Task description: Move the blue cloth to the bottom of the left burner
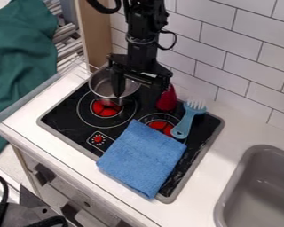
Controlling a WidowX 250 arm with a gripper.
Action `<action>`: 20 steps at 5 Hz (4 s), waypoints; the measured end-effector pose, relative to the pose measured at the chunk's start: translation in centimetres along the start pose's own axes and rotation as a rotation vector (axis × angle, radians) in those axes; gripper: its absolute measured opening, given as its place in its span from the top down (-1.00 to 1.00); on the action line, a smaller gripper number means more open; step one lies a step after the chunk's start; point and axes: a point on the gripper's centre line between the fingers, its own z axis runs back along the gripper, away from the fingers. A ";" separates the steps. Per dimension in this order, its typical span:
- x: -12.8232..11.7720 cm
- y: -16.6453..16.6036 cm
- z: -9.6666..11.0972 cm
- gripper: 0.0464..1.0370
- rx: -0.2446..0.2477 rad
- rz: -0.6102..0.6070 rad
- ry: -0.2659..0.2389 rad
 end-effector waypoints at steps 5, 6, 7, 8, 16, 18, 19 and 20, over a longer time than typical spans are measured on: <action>-4.8 -1.4 -4.7 -0.93 0.015 0.040 0.063; -4.6 -2.0 -4.8 -0.93 -0.005 0.053 0.050; -4.9 -2.4 -5.1 -0.93 -0.026 0.058 0.029; -5.1 -2.5 -4.1 -0.93 -0.040 0.071 -0.050; -2.4 0.7 -7.2 -0.93 -0.032 0.128 -0.224; -1.1 6.4 -7.5 -0.92 -0.004 0.151 -0.221; -2.1 9.7 -7.7 -0.92 0.012 0.180 -0.206; -3.0 11.8 -7.6 -0.92 0.023 0.207 -0.193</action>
